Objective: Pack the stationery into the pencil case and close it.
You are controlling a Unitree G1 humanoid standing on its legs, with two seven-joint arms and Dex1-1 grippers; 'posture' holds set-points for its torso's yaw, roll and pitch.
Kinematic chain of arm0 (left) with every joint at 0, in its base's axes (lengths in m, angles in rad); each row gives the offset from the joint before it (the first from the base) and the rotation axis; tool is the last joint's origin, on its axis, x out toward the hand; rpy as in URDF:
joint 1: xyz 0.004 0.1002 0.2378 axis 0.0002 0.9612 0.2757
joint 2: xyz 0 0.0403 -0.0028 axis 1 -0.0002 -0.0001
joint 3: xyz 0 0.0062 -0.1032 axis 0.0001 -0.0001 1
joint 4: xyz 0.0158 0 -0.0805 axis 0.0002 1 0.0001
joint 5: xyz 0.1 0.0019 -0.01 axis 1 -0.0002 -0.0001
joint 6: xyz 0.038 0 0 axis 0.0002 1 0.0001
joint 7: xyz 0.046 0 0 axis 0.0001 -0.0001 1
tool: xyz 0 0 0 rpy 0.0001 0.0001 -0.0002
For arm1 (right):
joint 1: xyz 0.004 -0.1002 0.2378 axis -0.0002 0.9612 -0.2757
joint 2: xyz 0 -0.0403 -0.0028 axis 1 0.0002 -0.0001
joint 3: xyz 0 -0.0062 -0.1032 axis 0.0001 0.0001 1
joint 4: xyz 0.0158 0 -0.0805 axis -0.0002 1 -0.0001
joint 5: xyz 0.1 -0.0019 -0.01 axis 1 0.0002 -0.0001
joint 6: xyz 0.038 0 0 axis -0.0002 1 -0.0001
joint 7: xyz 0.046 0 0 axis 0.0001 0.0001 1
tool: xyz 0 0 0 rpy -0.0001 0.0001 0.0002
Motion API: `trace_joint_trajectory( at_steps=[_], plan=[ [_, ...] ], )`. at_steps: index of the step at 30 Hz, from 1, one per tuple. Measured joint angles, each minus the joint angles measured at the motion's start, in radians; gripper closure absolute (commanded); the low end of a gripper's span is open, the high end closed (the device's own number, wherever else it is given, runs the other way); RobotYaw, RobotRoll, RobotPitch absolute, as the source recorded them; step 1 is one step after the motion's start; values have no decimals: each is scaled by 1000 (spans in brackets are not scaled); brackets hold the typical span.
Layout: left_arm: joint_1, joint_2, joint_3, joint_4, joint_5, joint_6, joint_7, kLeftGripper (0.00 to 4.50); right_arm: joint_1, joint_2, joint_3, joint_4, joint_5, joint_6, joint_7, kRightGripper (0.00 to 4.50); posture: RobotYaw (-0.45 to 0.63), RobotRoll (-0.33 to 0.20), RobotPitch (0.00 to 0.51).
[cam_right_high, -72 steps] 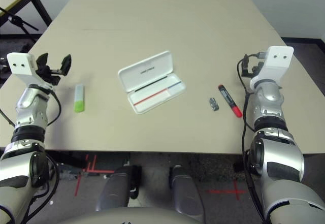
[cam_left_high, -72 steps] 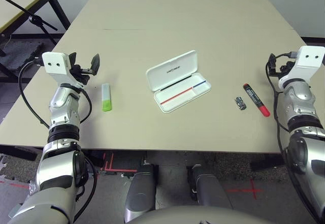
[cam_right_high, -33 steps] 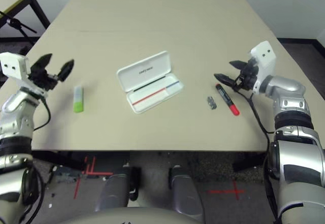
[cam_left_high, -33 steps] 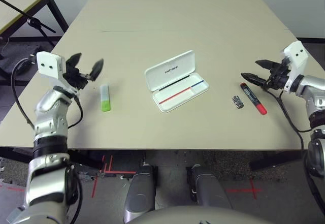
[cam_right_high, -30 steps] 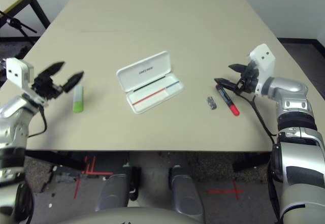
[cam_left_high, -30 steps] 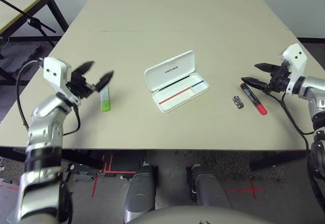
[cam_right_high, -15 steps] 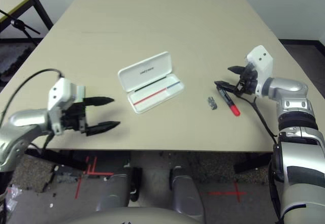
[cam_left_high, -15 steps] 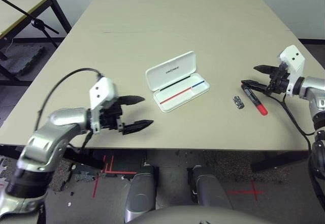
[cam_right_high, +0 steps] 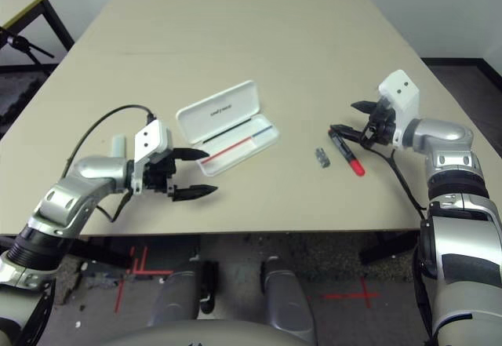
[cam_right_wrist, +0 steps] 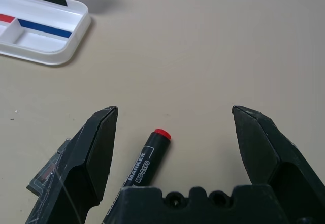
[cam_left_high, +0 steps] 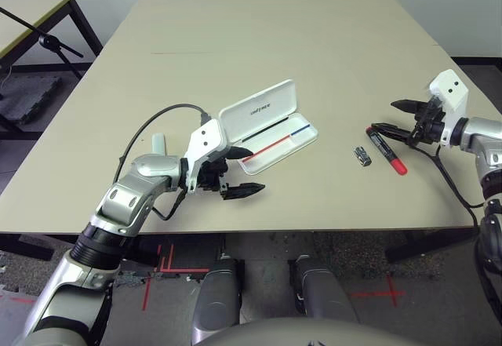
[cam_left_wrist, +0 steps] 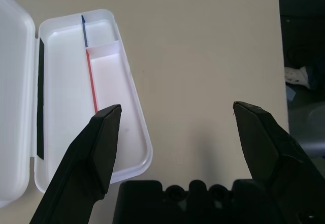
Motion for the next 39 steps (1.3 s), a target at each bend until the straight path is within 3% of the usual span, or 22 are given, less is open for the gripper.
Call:
trace_joint_trajectory(
  at_steps=[9,22,26,35,36,39],
  plan=[
    [-24,-51,-45,106,61,-27,-33,63,5,1,0,-2,0,-1,-8,0,27,0,75],
    [-57,-63,-92,155,135,-39,-50,63,22,1,-1,-11,3,-1,-18,0,21,0,84],
    [-79,-62,-110,164,165,-19,-57,785,22,1,-2,-14,6,-1,-25,0,16,0,87],
    [-128,-65,-120,211,207,2,-57,4212,32,3,-3,-28,9,0,-35,0,3,0,85],
    [-130,-64,-118,214,207,5,-60,4466,36,3,-4,-32,11,-1,-37,0,2,0,85],
    [-138,-63,-119,219,209,15,-70,4466,46,4,-5,-40,14,-1,-41,0,-2,0,83]
  ],
)
